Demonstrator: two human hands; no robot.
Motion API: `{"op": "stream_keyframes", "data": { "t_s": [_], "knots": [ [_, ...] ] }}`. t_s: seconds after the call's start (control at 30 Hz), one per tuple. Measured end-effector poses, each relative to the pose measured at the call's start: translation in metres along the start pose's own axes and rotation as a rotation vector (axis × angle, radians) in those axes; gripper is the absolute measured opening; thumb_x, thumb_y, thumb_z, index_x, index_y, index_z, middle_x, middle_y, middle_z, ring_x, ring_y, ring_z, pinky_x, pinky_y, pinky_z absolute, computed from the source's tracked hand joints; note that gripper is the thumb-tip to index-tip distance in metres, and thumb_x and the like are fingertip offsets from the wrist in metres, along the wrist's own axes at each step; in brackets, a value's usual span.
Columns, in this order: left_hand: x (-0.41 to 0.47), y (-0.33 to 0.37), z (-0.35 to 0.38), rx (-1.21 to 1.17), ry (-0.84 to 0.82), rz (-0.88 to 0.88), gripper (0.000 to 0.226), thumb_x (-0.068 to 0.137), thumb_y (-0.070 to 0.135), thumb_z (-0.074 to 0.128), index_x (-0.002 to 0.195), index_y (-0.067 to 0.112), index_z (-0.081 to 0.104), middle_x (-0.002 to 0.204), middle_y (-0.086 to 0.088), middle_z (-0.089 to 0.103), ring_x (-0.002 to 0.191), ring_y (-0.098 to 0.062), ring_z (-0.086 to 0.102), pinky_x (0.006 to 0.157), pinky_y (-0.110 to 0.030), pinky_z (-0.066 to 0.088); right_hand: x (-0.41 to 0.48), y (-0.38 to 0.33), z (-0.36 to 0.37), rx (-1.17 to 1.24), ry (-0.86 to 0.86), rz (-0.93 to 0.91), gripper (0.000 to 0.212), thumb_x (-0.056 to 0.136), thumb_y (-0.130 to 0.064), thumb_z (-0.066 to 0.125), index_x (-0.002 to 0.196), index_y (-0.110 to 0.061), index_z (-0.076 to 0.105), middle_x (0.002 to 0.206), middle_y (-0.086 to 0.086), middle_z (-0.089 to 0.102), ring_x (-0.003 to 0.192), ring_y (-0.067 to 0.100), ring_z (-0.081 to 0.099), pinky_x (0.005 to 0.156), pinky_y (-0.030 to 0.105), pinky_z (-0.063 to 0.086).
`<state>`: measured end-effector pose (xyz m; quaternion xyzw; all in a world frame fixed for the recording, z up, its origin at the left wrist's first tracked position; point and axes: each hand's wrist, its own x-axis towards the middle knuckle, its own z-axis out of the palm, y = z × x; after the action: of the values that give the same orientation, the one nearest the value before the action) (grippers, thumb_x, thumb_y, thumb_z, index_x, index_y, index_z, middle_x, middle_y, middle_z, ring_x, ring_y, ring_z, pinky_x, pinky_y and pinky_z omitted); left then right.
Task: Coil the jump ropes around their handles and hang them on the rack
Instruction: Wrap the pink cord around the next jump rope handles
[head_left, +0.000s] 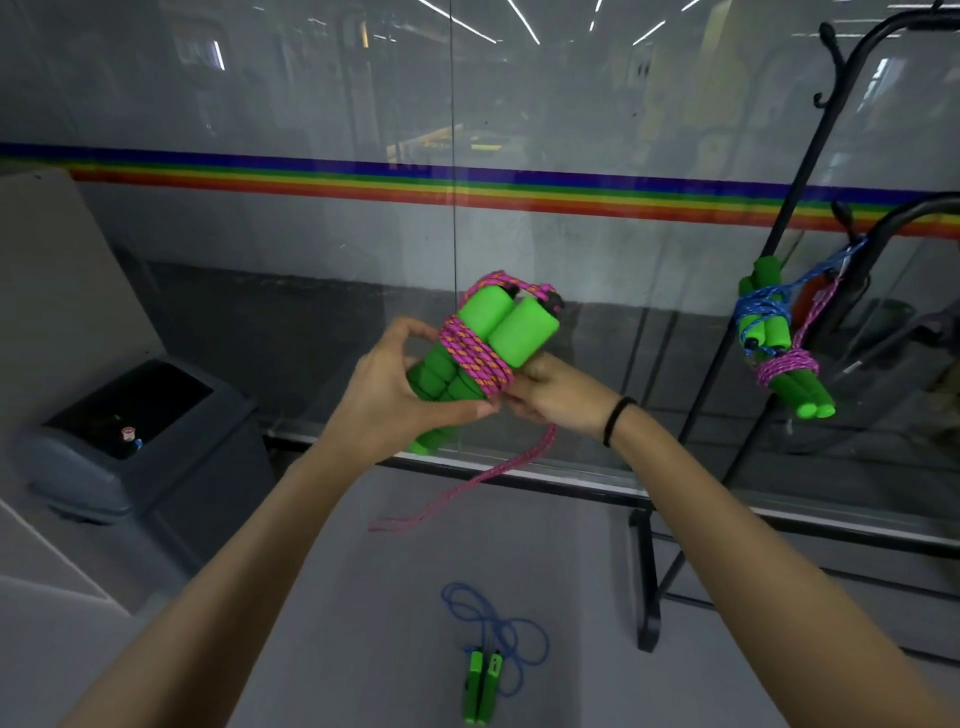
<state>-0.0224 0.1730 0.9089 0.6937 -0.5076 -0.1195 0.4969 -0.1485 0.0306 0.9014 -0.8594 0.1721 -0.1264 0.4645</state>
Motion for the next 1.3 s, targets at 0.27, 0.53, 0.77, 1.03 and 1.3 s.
{"op": "stream_keyframes", "data": {
  "t_s": [0.27, 0.53, 0.77, 1.03, 1.3],
  "knots": [
    [0.008, -0.016, -0.004, 0.143, 0.068, -0.014, 0.074, 0.047, 0.046, 0.087, 0.106, 0.025, 0.049, 0.084, -0.001, 0.070, 0.077, -0.016, 0.068, 0.070, -0.039, 0.058, -0.008, -0.014, 0.004, -0.295, -0.105, -0.036, 0.036, 0.099, -0.028, 0.034, 0.072, -0.024, 0.058, 0.056, -0.008, 0.046, 0.044, -0.003, 0.044, 0.053, 0.011, 0.035],
    [0.010, -0.014, -0.005, 0.467, -0.059, 0.015, 0.078, 0.054, 0.044, 0.084, 0.124, 0.039, 0.049, 0.105, 0.003, 0.069, 0.100, -0.023, 0.064, 0.084, -0.040, 0.052, -0.028, -0.051, -0.018, -0.596, -0.169, -0.194, 0.025, 0.090, -0.033, 0.055, 0.076, -0.016, 0.069, 0.051, -0.008, 0.044, 0.051, -0.001, 0.046, 0.052, 0.013, 0.033],
    [-0.002, 0.000, 0.006, 0.608, -0.457, 0.226, 0.061, 0.061, 0.048, 0.079, 0.115, 0.049, 0.050, 0.097, 0.013, 0.069, 0.091, -0.009, 0.063, 0.066, -0.025, 0.035, -0.020, -0.059, -0.049, -0.404, -0.105, -0.224, 0.029, 0.072, -0.045, 0.068, 0.076, -0.016, 0.072, 0.069, 0.010, 0.066, 0.059, 0.005, 0.050, 0.062, 0.026, 0.038],
    [-0.002, 0.006, 0.009, 0.066, -0.226, 0.300, 0.055, 0.050, 0.035, 0.089, 0.099, 0.030, 0.065, 0.089, 0.009, 0.071, 0.080, -0.003, 0.065, 0.073, -0.028, 0.054, -0.013, -0.005, -0.049, 0.042, 0.090, 0.076, 0.024, 0.096, -0.012, 0.044, 0.075, -0.016, 0.055, 0.057, -0.013, 0.065, 0.065, 0.000, 0.058, 0.068, 0.014, 0.044],
    [0.010, -0.003, 0.014, -0.157, 0.101, -0.003, 0.051, 0.042, 0.046, 0.086, 0.082, 0.020, 0.067, 0.074, 0.004, 0.072, 0.065, -0.006, 0.065, 0.066, -0.030, 0.057, -0.020, 0.001, -0.017, -0.046, -0.014, 0.071, 0.041, 0.097, -0.035, 0.036, 0.066, -0.018, 0.057, 0.038, -0.012, 0.039, 0.038, 0.000, 0.032, 0.042, 0.011, 0.028]
  ]
}}
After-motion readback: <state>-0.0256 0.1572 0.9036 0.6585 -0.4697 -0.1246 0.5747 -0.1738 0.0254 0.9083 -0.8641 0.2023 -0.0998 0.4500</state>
